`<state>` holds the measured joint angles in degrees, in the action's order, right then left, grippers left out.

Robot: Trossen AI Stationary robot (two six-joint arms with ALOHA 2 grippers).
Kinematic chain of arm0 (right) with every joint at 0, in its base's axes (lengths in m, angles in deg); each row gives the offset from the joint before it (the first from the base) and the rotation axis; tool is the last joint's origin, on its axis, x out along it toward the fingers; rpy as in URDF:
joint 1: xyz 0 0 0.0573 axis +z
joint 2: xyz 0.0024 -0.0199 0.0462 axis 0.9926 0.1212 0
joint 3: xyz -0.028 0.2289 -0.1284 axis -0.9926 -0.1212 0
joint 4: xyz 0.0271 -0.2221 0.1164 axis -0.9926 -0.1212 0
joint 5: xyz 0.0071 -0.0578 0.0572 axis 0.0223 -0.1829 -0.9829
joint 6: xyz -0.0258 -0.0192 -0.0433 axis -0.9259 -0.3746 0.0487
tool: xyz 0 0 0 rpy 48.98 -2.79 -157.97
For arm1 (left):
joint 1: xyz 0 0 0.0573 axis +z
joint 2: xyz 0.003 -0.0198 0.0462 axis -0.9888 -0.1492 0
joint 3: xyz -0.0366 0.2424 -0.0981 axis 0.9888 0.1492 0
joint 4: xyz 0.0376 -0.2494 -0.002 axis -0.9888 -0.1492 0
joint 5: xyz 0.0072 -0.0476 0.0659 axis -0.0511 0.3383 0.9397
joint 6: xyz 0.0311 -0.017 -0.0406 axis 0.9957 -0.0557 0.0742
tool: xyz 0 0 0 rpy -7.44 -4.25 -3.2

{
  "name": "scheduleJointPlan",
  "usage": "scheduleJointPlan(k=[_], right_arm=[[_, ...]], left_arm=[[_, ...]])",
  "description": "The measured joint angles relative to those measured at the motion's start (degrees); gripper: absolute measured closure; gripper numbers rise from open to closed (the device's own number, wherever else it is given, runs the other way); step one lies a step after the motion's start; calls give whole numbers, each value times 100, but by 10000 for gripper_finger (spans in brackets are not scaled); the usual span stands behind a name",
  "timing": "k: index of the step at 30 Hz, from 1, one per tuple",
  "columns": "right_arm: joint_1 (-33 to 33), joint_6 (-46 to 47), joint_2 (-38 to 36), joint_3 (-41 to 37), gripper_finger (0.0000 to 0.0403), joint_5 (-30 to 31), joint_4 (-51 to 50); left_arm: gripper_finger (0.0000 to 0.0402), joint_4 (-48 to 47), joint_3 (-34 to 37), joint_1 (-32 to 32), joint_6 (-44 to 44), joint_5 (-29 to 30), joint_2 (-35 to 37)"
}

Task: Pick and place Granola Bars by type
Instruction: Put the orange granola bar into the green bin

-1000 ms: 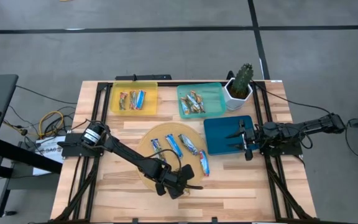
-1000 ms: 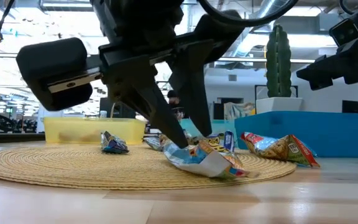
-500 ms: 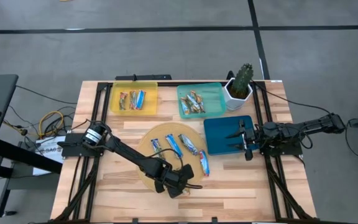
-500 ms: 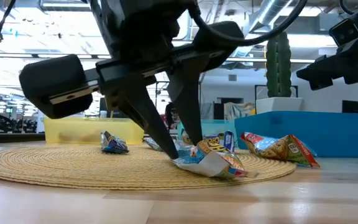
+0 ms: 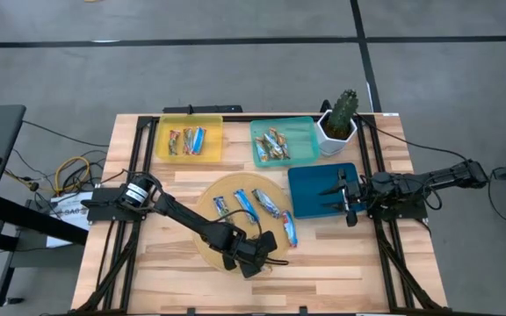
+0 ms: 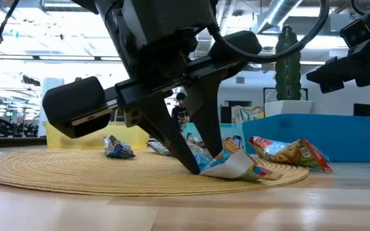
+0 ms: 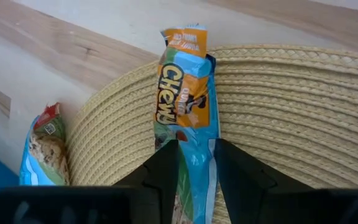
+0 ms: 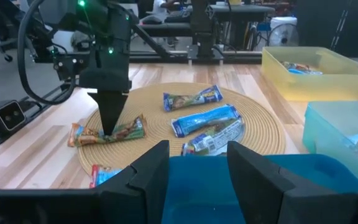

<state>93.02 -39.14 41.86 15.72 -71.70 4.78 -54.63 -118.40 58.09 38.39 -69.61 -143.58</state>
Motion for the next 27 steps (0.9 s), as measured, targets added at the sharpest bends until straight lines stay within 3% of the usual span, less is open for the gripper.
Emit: scheduleJointPlan(k=[4,12,27], right_arm=[[0,0,0,-1,249,-1,-2],[1,-1,-2,0,249,-1,1],[-1,0,-2,-2,249,-1,1]], left_arm=[[309,-6,2,0,-75,-2,-3],[395,-2,4,-2,-273,-62,-9],[400,-190,-138,-17,-514,-9,-33]])
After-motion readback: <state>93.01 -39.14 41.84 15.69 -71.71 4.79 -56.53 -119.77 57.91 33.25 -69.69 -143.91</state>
